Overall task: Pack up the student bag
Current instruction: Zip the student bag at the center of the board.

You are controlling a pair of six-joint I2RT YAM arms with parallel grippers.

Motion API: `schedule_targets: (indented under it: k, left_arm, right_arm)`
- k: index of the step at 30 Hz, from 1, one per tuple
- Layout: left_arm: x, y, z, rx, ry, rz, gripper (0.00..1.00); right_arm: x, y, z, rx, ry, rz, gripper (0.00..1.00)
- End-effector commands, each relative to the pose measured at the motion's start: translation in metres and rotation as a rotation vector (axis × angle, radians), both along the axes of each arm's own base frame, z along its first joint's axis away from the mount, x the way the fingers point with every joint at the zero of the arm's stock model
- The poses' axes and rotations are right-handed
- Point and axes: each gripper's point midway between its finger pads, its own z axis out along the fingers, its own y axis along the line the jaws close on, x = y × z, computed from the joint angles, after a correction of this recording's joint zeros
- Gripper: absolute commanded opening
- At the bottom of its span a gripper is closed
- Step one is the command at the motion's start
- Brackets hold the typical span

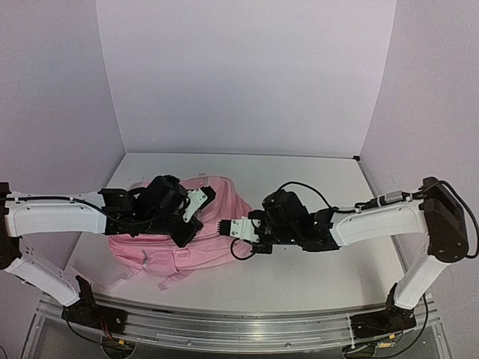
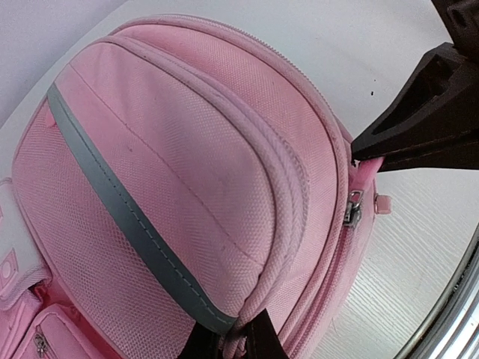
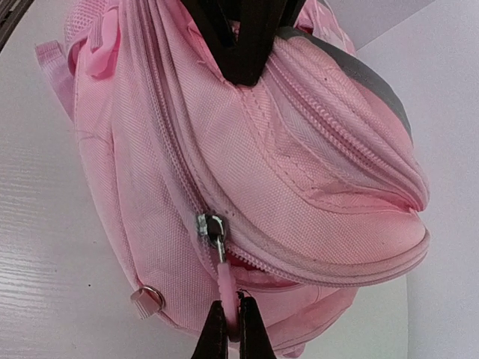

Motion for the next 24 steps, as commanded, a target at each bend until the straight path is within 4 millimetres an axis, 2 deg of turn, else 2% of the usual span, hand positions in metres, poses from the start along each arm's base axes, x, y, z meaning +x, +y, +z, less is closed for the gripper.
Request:
schedule_targets:
  k: [1, 3, 5, 13, 19, 21, 24]
  left_arm:
    - [0.001, -0.014, -0.009, 0.01, 0.06, -0.015, 0.0]
    - [-0.001, -0.017, -0.016, 0.03, 0.08, -0.035, 0.0]
    - [-0.003, -0.019, -0.018, 0.028, 0.09, -0.046, 0.0]
    - [-0.012, -0.016, -0.017, 0.004, 0.114, -0.062, 0.0]
    - [-0.014, -0.016, -0.033, 0.048, 0.15, -0.068, 0.0]
    - [-0.008, -0.015, -0.036, 0.058, 0.136, -0.037, 0.0]
    - [0.008, -0.021, -0.018, 0.016, 0.088, 0.028, 0.0]
  right_arm:
    - [0.034, -0.033, 0.0, -0.086, -0.113, -0.108, 0.0]
    - [0.049, -0.035, -0.005, -0.155, -0.255, -0.09, 0.0]
    - [0.063, -0.035, -0.007, -0.193, -0.322, -0.085, 0.0]
    - [0.106, -0.056, -0.008, -0.209, -0.352, -0.153, 0.0]
    - [0.141, -0.083, 0.002, -0.182, -0.365, -0.258, 0.0]
    - [0.139, -0.083, 0.006, -0.152, -0.355, -0.253, 0.0]
    - [0.104, -0.067, 0.01, -0.06, -0.218, -0.153, 0.0]
